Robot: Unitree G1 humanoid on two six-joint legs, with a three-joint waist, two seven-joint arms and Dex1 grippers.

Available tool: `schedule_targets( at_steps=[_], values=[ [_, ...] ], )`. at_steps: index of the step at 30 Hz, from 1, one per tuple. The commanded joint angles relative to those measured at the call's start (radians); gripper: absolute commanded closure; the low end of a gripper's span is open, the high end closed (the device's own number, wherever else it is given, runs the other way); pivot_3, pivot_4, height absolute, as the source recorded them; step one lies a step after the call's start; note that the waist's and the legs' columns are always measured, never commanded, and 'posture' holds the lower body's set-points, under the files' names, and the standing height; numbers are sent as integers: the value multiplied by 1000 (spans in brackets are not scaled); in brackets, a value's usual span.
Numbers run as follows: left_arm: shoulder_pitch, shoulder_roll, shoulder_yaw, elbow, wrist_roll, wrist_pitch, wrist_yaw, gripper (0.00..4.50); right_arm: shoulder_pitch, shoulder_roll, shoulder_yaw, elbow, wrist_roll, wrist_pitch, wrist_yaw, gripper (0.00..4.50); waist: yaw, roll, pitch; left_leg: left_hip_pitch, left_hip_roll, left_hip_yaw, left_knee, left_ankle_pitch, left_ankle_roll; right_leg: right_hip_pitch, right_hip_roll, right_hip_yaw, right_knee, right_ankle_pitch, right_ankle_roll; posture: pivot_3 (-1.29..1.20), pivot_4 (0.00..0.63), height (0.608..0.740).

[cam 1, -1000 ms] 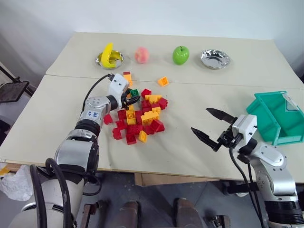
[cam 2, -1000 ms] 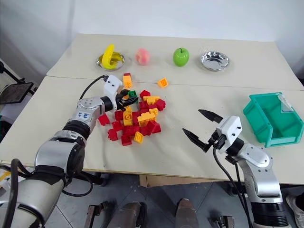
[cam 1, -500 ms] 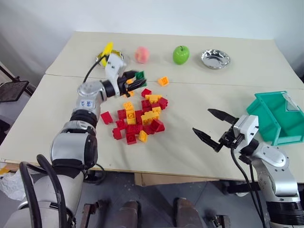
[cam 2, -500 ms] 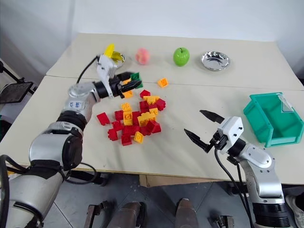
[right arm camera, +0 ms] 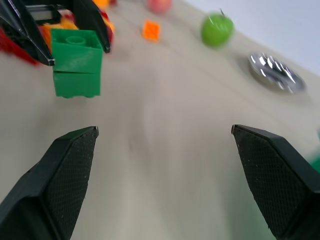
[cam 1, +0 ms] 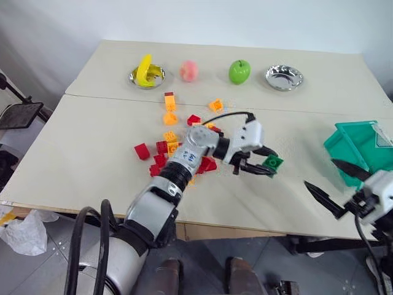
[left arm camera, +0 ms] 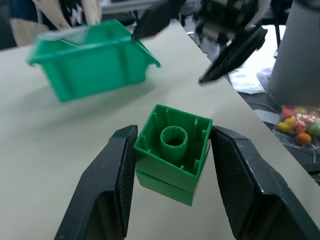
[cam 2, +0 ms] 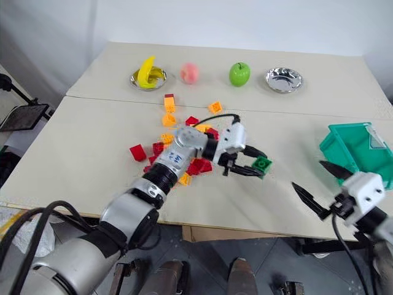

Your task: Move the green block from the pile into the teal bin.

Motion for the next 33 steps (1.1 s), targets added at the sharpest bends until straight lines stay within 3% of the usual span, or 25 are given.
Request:
schedule_targets(
  at_steps=[1, 3, 11, 17, 22, 26, 30, 33],
  values=[
    [-10, -25, -27, 36, 50, -70, 80, 2544, 84, 29, -108, -64, 28, -17, -12, 0, 2, 0, 0, 0, 0, 0, 0, 0, 0, 0, 0, 0, -3, 0, 0, 0, 150, 740],
    [-21, -26, -37, 64, 71, -57, 105, 2544, 118, 44, -124, -87, 24, -16, -26, 0, 2, 0, 0, 0, 0, 1, 0, 0, 0, 0, 0, 1, -4, 0, 0, 0, 150, 740],
    [13, -2, 34, -22, -46, -73, -67, 23, 145, 84, -100, -173, 16, 18, -87, 0, 15, 1, 0, 0, 0, 1, 0, 0, 0, 0, 0, 2, -4, 1, 1, 0, 150, 740],
    [64, 138, 126, -77, -128, -77, -100, 23, 101, 35, -78, -150, 49, 93, -63, 0, 5, 2, -1, 1, 0, 1, 1, -1, 0, 0, 0, 2, -3, 1, 1, 0, 150, 740],
    [175, 283, 208, -257, -250, -18, -198, 23, 61, -30, -8, -191, 98, 214, -38, 0, 4, 2, -1, 0, 0, 0, 2, -1, 1, 0, 0, 2, 2, 1, 1, 0, 150, 740],
    [303, 404, 264, -384, -286, 11, -166, 23, -42, -79, 99, -219, 99, 326, -78, 0, -11, 2, -1, 0, 0, -1, 3, -1, 0, 0, 0, 2, 3, 1, 1, 0, 150, 740],
    [476, 519, 318, -591, -334, 130, -105, 23, -226, -113, 268, -229, 63, 484, -154, 0, -17, 2, -1, 1, 1, -8, 3, -1, -1, 0, 0, 3, 4, 1, 0, 0, 150, 740],
    [625, 581, 360, -762, -362, 210, -39, 23, -407, -78, 450, -214, 40, 583, -190, 0, -14, 2, -1, 1, 1, -10, 4, -1, -1, -1, 0, 3, 4, 1, 0, 0, 150, 740]
  ],
)
